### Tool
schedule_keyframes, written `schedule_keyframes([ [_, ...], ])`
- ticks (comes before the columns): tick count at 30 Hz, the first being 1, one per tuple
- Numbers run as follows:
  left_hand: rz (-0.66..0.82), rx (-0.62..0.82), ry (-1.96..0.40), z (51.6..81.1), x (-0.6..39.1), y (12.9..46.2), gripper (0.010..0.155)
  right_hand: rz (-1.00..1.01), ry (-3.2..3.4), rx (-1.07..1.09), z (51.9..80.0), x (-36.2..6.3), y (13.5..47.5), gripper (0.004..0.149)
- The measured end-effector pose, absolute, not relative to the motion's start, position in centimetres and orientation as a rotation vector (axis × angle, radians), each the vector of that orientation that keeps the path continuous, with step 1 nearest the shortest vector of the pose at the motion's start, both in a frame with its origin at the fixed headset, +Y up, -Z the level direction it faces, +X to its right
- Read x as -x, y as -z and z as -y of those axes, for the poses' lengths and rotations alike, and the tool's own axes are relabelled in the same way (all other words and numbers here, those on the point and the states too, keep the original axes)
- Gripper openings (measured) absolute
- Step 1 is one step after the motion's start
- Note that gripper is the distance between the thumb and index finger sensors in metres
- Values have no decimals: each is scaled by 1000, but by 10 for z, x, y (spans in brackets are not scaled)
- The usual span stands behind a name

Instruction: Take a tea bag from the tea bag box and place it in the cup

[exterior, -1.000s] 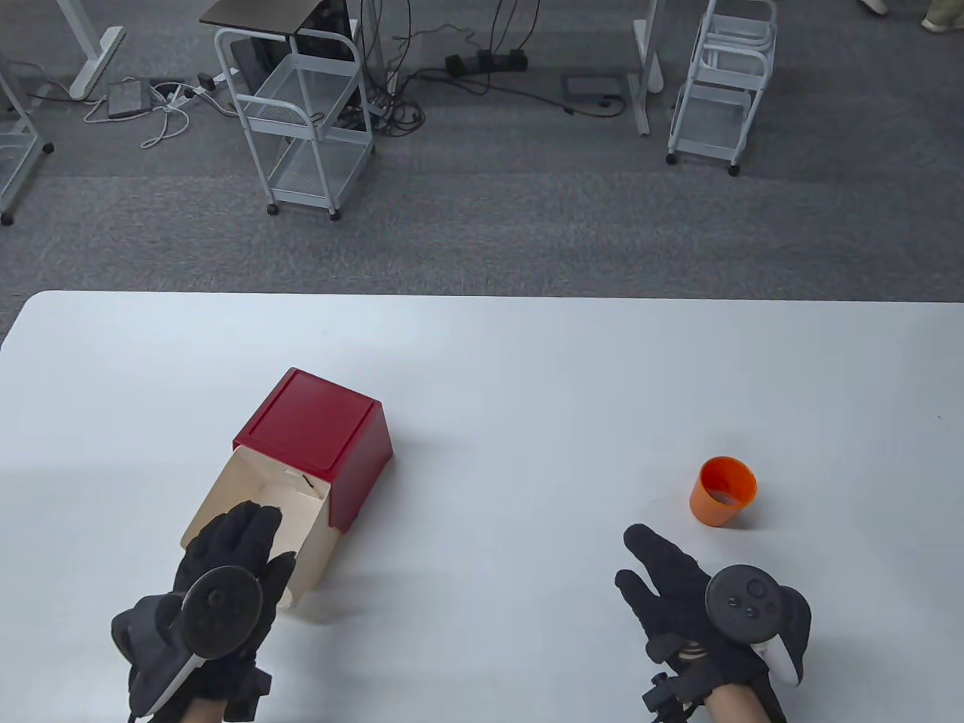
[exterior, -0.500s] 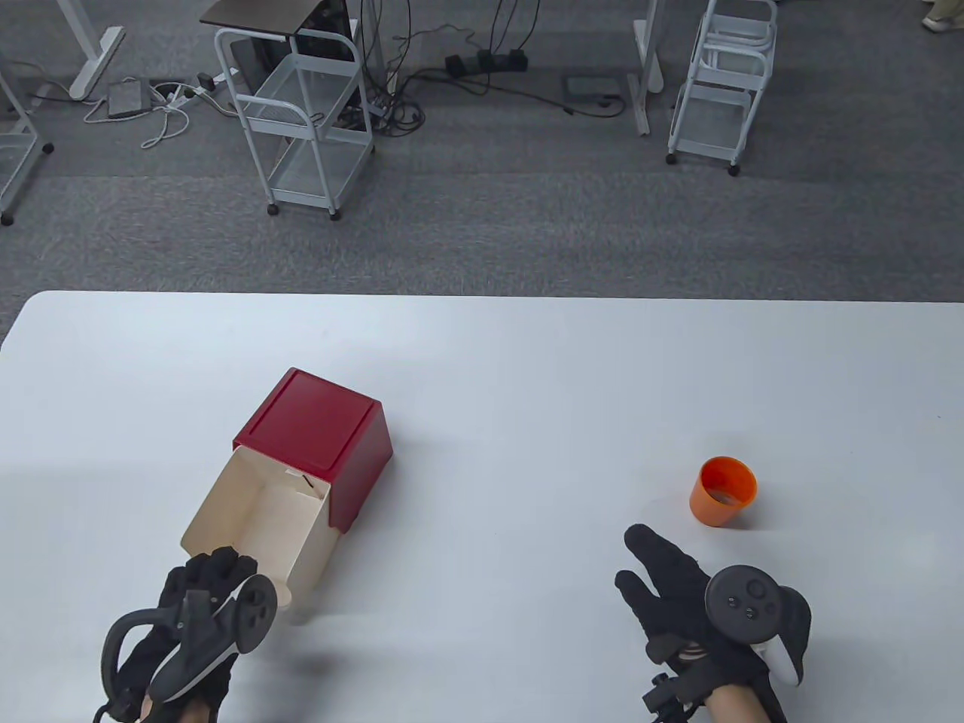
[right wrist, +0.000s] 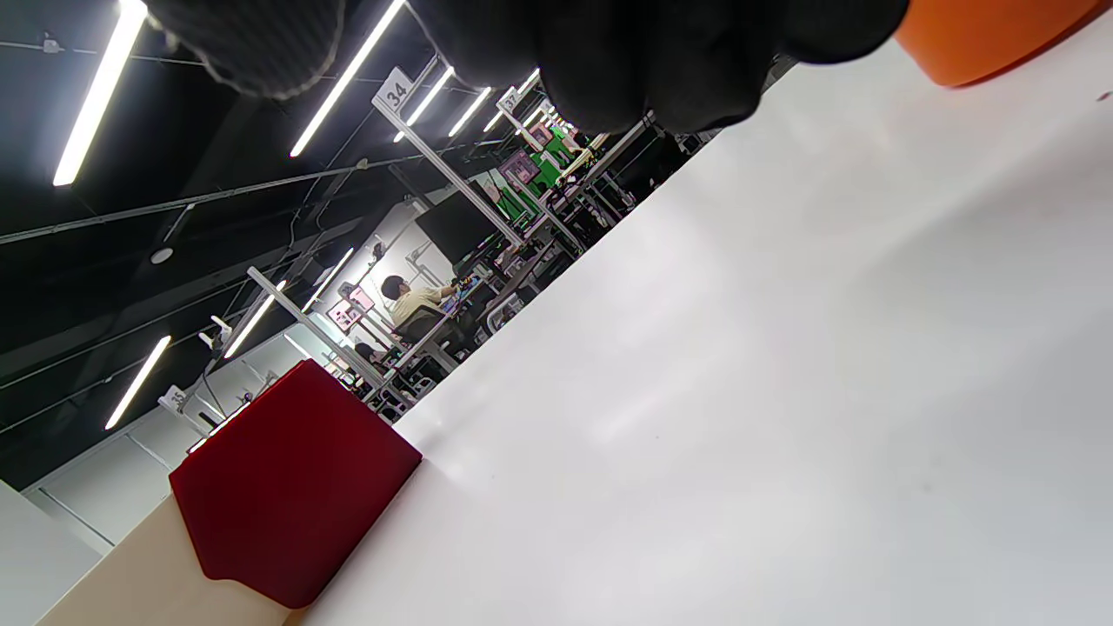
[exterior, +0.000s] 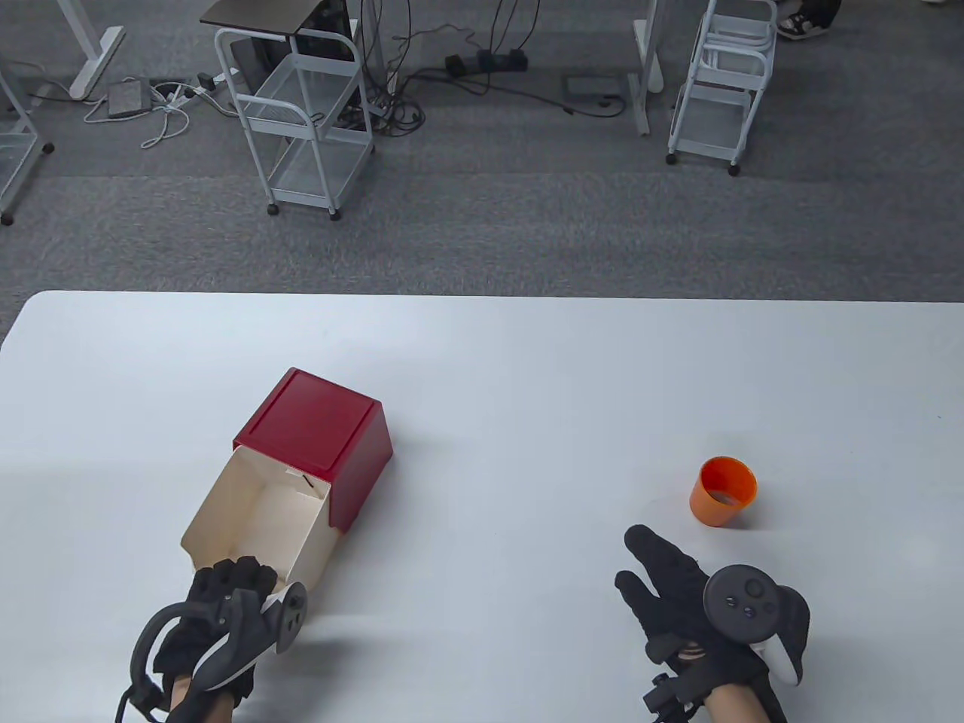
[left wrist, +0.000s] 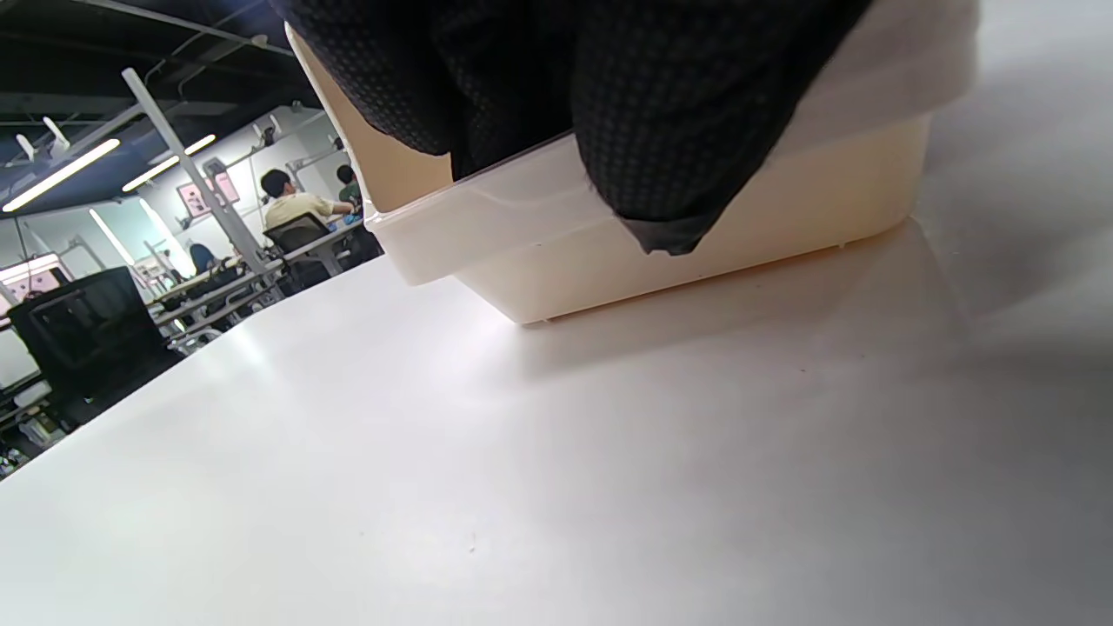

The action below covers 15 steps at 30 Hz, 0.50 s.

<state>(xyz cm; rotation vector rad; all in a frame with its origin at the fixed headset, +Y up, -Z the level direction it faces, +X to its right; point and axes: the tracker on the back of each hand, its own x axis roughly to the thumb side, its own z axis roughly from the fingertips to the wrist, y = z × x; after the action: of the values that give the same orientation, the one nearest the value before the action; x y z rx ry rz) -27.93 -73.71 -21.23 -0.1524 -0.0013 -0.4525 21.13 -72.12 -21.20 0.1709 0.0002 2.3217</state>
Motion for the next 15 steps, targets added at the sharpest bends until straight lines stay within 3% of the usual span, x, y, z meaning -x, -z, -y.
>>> schedule_keyframes([
  [15,56,59,555,733,278,211,49,-13,-2329,-167,722,-211,213,66],
])
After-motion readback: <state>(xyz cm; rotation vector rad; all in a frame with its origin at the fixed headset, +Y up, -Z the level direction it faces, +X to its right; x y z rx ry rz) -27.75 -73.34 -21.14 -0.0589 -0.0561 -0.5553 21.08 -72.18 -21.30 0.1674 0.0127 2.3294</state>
